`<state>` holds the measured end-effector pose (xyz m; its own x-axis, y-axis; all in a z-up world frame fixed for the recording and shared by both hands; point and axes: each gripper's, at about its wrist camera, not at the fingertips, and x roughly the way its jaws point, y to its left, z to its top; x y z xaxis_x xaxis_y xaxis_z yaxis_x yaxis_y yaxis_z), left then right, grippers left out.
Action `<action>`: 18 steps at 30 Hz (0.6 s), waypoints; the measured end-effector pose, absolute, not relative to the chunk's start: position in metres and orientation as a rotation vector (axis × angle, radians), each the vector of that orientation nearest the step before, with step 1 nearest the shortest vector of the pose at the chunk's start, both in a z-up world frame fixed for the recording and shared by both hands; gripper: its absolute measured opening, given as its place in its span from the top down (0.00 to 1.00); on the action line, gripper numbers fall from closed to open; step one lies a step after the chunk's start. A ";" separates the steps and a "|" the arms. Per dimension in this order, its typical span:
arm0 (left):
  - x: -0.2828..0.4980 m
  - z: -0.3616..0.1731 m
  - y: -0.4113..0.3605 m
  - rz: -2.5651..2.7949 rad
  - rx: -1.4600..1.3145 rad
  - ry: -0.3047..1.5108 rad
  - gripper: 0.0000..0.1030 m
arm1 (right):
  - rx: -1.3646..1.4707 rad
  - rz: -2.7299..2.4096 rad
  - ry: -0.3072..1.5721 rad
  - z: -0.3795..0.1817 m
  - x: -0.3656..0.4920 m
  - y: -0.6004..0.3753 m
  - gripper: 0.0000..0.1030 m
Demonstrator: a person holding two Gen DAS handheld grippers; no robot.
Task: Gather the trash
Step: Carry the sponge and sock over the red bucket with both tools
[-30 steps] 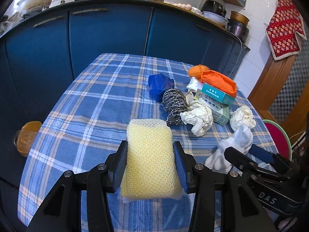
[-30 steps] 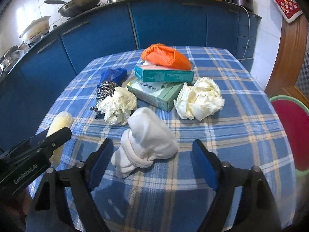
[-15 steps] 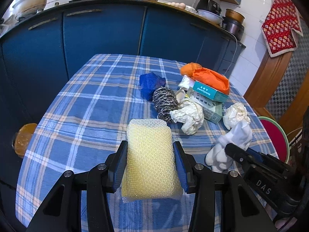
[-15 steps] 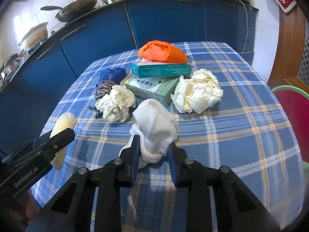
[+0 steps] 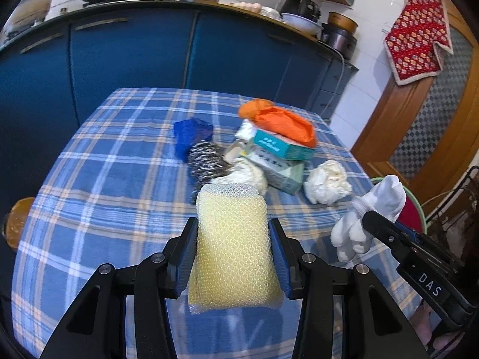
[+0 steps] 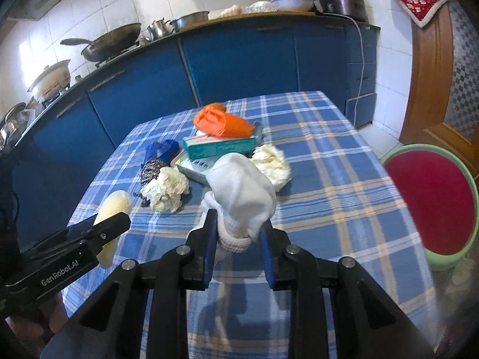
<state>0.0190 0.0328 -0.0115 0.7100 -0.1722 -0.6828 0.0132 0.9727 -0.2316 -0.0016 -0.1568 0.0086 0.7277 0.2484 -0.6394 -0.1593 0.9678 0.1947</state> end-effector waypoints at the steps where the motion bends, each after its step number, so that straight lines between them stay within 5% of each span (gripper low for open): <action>1: 0.020 -0.010 0.030 -0.111 -0.216 0.776 0.54 | 0.130 0.217 0.715 0.011 -0.003 -0.161 0.72; 18: 0.049 0.021 -0.044 -0.283 -0.138 0.745 0.54 | 0.167 0.043 0.632 0.039 -0.013 -0.240 0.72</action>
